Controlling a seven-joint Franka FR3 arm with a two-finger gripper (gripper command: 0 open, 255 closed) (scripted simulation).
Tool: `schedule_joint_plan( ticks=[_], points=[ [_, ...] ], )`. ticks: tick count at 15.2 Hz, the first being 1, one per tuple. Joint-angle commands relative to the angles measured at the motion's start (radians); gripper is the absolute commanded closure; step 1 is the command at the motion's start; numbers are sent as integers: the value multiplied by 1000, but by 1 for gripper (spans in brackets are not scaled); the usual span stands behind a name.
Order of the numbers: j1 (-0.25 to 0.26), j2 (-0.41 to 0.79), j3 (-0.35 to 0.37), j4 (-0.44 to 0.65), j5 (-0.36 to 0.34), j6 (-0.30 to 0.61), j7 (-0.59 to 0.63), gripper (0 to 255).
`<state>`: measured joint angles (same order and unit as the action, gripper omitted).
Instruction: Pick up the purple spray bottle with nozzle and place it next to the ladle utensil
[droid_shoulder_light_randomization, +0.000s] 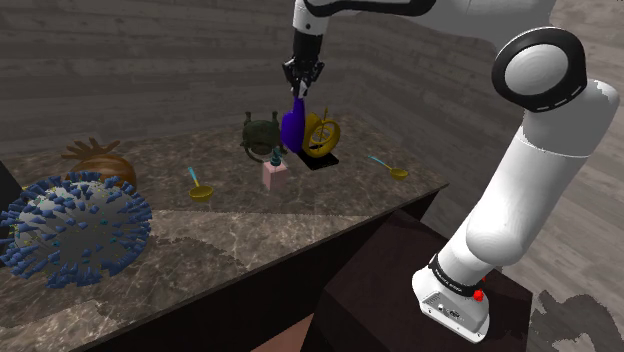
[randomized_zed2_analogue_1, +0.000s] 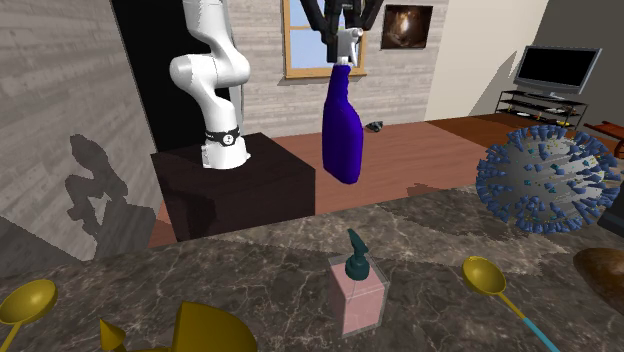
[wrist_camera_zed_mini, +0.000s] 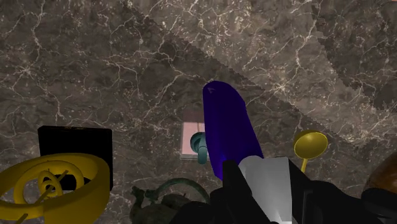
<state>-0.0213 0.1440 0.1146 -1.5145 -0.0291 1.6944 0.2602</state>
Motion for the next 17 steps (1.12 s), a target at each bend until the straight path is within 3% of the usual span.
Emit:
schedule_joint_plan(
  ticks=[1,8,17],
  points=[
    [0,7,0,37,-1,-31,-1,255],
    [3,34,1,165,-4,-132,-1,255],
    [-114,-2,-80,13,19,-12,-194,255]
  ],
)
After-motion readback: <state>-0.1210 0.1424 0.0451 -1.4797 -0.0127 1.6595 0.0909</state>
